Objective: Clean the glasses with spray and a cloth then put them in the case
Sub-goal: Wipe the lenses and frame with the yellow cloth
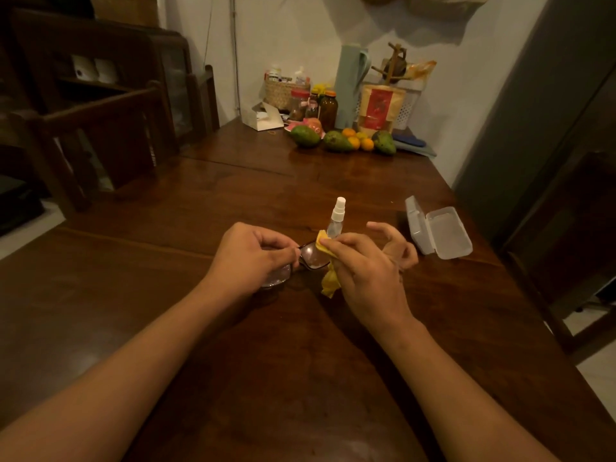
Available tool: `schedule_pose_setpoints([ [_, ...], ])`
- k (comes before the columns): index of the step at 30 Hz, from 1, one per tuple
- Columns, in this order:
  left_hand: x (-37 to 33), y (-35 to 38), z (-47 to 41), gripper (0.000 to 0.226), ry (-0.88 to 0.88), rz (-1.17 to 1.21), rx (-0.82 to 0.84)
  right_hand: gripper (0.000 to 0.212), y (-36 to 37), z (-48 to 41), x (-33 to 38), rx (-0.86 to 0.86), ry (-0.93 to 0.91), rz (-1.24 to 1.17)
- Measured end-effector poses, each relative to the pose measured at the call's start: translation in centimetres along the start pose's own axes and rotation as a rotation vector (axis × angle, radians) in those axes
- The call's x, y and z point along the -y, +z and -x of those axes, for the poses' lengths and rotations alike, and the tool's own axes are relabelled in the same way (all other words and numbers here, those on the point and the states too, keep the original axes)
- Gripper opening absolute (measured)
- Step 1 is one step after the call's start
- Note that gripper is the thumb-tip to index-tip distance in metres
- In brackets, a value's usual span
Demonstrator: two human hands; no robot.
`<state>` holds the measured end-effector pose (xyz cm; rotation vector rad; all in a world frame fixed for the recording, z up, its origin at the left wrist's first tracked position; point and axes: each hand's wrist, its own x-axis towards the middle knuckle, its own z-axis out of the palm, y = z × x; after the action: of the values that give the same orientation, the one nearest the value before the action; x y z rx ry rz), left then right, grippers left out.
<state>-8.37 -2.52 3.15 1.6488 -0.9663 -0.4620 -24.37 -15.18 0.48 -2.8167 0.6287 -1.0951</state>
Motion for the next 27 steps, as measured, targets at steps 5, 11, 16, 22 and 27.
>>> schedule_pose_setpoints([
  [5,0.4,-0.2,-0.1,0.011,0.020,-0.005,0.035,0.033,0.1,-0.1,0.5,0.008,-0.033,-0.030],
  [11,0.3,-0.3,-0.3,0.009,0.019,0.032,0.032,0.034,-0.1,0.1,0.0,-0.015,0.001,-0.032],
  [16,0.2,-0.5,-0.3,0.009,0.041,0.013,0.041,0.037,0.1,0.0,0.1,-0.015,-0.011,-0.035],
  [22,0.3,-0.7,-0.2,0.011,0.052,0.006,0.048,0.034,0.3,0.1,-0.5,-0.074,-0.016,-0.067],
  [27,0.2,-0.6,-0.2,0.012,0.041,0.050,0.050,0.035,0.6,0.3,0.0,-0.095,-0.027,-0.008],
])
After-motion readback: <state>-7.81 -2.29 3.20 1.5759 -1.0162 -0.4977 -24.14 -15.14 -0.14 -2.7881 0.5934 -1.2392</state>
